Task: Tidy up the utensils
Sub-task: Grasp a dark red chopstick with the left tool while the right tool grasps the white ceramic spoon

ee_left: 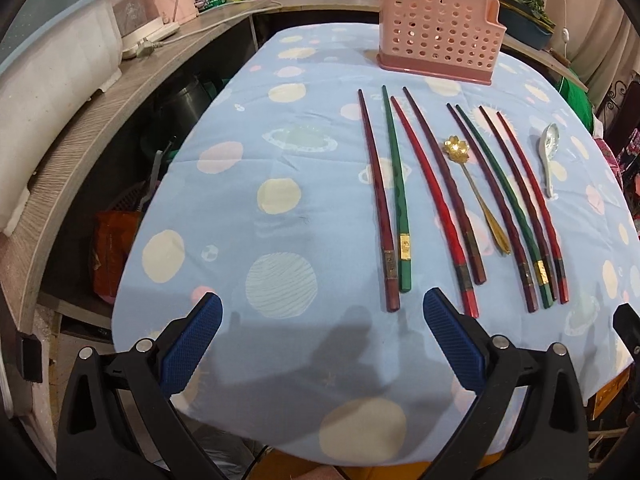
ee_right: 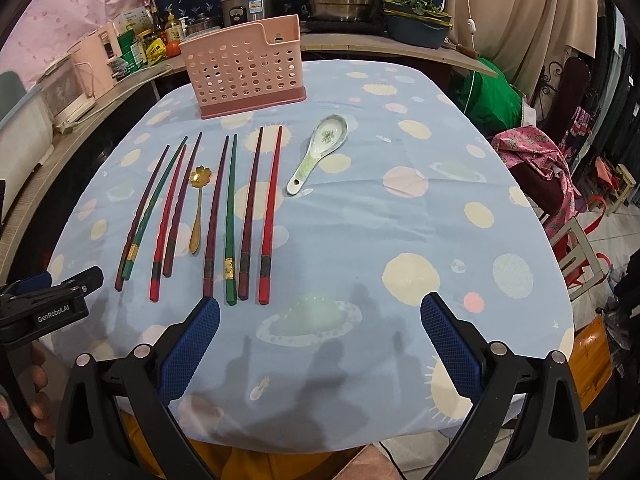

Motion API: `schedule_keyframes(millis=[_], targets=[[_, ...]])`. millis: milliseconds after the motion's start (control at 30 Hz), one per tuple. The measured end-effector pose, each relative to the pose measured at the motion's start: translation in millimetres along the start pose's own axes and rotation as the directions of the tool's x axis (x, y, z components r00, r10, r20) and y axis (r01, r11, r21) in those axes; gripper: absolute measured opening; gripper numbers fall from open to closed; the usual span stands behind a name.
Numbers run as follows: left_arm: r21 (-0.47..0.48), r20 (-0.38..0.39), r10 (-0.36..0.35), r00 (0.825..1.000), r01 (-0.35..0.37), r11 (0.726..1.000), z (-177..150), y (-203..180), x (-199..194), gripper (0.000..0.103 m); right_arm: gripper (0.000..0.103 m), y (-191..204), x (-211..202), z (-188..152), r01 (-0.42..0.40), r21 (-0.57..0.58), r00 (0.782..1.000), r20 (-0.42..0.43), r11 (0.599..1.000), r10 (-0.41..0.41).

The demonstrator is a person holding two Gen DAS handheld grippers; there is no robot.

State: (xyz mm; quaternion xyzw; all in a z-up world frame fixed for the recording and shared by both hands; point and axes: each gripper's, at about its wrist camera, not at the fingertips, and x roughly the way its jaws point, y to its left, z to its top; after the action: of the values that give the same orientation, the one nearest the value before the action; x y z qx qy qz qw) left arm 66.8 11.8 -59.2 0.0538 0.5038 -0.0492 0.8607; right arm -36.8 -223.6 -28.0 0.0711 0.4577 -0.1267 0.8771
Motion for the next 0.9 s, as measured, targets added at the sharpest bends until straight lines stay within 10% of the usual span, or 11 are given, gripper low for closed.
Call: schedule_keyframes(millis=[600, 900], targets=[[0.007, -0.069, 0.008, 0.998, -0.008, 1.0, 3.5, 3.8, 31.6, 0.088, 0.096, 6.4, 23.3, 13.3, -0.004, -0.01, 0.999, -0.049, 1.0, 0.004], [0.007, -0.064, -0.058, 0.996, 0.059, 0.998, 15.0, 3.0, 35.2, 0.061, 0.096, 2.4, 34.6, 27.1, -0.011, 0.003, 0.999, -0.044, 1.0, 0.012]])
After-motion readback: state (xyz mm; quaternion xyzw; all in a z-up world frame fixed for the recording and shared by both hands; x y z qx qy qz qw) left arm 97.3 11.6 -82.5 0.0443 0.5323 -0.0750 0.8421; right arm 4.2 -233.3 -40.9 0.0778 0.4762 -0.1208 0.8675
